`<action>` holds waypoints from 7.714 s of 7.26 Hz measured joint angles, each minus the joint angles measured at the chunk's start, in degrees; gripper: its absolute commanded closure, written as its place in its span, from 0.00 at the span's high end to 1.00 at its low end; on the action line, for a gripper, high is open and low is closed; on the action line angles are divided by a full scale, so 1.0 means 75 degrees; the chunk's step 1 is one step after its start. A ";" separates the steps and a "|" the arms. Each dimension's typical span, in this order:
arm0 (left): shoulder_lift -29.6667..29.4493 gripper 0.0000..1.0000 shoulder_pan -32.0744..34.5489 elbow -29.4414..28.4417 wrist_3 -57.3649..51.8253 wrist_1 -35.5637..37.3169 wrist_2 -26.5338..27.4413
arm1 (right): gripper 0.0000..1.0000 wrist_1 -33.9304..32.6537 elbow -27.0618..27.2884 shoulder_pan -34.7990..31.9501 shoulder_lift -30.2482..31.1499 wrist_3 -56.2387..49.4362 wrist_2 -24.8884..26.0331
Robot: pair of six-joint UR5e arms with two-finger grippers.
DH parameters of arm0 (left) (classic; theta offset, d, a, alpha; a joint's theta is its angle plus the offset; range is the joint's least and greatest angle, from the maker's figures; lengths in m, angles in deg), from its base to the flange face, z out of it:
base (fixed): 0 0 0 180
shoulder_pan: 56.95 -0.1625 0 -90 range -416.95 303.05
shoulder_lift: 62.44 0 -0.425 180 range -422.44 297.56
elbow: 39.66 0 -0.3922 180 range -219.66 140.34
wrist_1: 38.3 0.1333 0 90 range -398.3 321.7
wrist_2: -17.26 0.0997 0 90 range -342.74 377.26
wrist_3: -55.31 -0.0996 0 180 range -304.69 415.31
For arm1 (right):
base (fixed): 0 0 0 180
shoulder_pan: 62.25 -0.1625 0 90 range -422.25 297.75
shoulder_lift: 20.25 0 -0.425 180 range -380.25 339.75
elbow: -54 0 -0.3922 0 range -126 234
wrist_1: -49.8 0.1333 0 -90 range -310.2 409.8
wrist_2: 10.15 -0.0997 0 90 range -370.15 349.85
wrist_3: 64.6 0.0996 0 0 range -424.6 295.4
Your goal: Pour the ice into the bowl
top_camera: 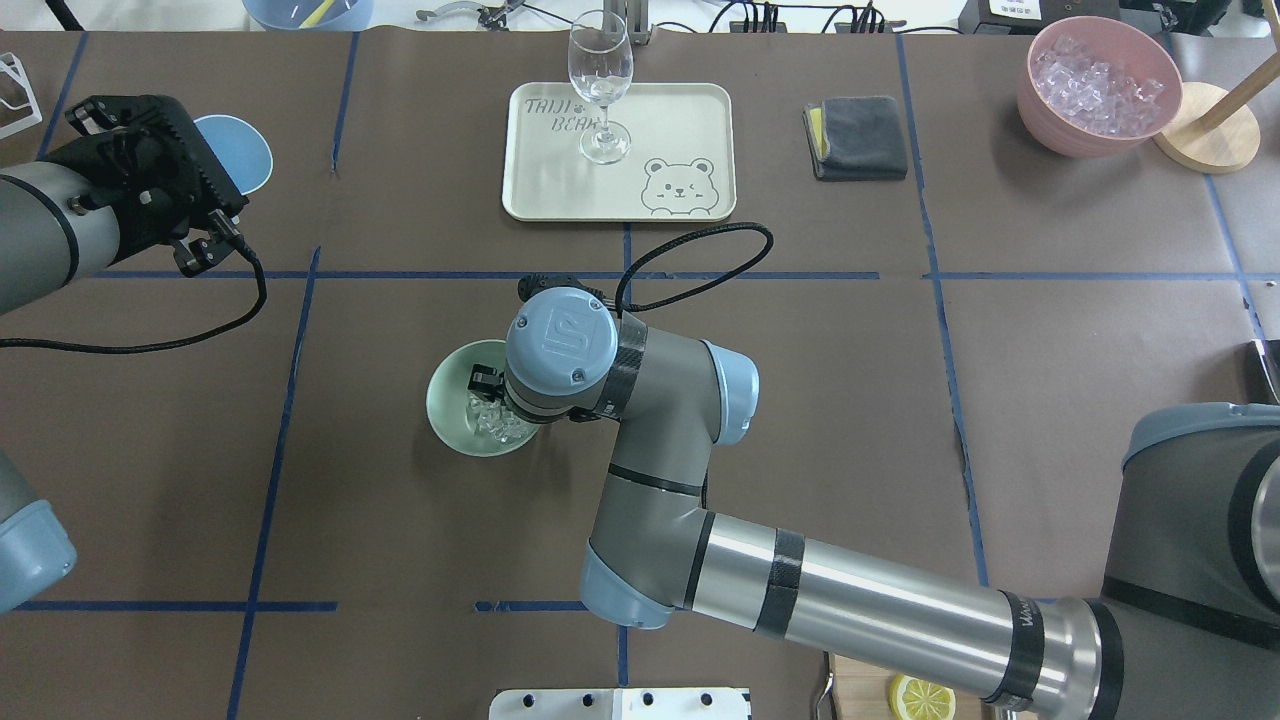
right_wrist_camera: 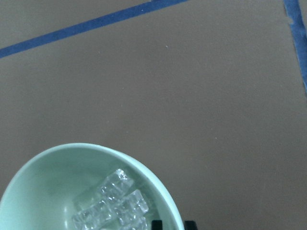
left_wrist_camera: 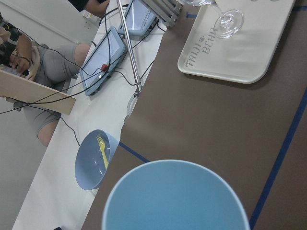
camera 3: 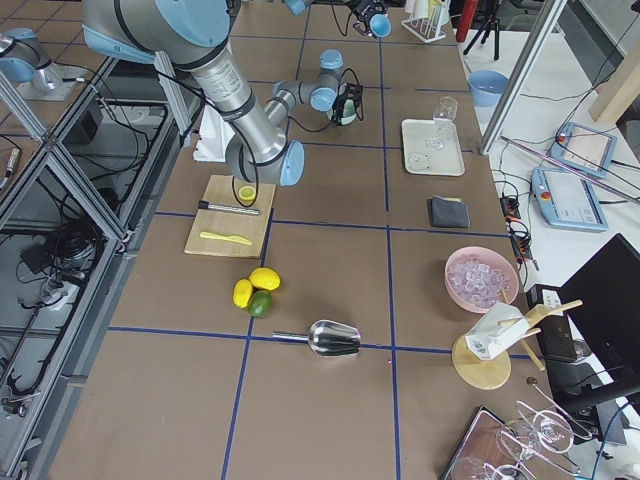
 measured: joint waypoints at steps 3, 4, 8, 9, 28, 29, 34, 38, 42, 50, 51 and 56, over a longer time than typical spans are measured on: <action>0.1501 0.00 0.0180 -0.0747 0.0337 -0.2923 -0.0047 | 0.00 0.0002 0.0237 -0.0036 0.0001 -0.0028 -0.0043; 0.1924 0.00 0.0204 -0.1049 0.0613 -0.3839 -0.0059 | 0.00 -0.0010 0.0392 -0.0055 0.0015 -0.0011 -0.0058; 0.2760 0.00 0.0218 -0.2263 0.4805 -0.6142 -0.0632 | 0.00 -0.0087 0.2473 -0.0561 0.1616 -0.0066 -0.0749; 0.2908 0.00 0.0191 -0.3231 0.5653 -0.7663 -0.0626 | 0.00 -0.0090 0.3180 -0.0805 0.2267 -0.0141 -0.0893; 0.3737 1.00 -0.3024 -0.3694 0.8332 -0.8614 0.3416 | 0.00 0.0042 0.5409 -0.3368 0.6476 -0.3633 -0.2695; 0.3971 1.00 -0.3006 -0.3359 0.8155 -0.8611 0.3324 | 0.00 0.0048 0.5429 -0.3366 0.6603 -0.3643 -0.2682; 0.4159 1.00 -0.1014 -0.2168 0.6236 -0.7701 0.0727 | 0.00 0.3101 0.4411 -0.3634 0.8892 -0.4582 -0.2697; 0.3972 1.00 0.0089 -0.1954 0.5381 -0.7027 -0.0552 | 1.00 0.3597 0.3280 -0.4322 0.9017 -0.5272 -0.2992; 0.3089 1.00 0.1340 -0.1678 0.4186 -0.4864 -0.1765 | 1.00 0.3225 0.3131 -0.5319 0.9012 -0.6131 -0.3817; 0.1149 1.00 0.5211 -0.2802 -0.0520 0.1160 -0.5916 | 1.00 -0.1601 0.3793 -0.8520 0.8791 -1.2062 -0.4600; 0.1179 1.00 0.5421 -0.2984 -0.0798 0.1544 -0.6300 | 1.00 -0.1773 0.3729 -0.8754 0.8784 -1.2222 -0.4892; 0.1394 1.00 0.5557 -0.3460 -0.0581 0.2157 -0.6862 | 1.00 -0.1860 0.3455 -0.8922 0.8667 -1.2239 -0.5033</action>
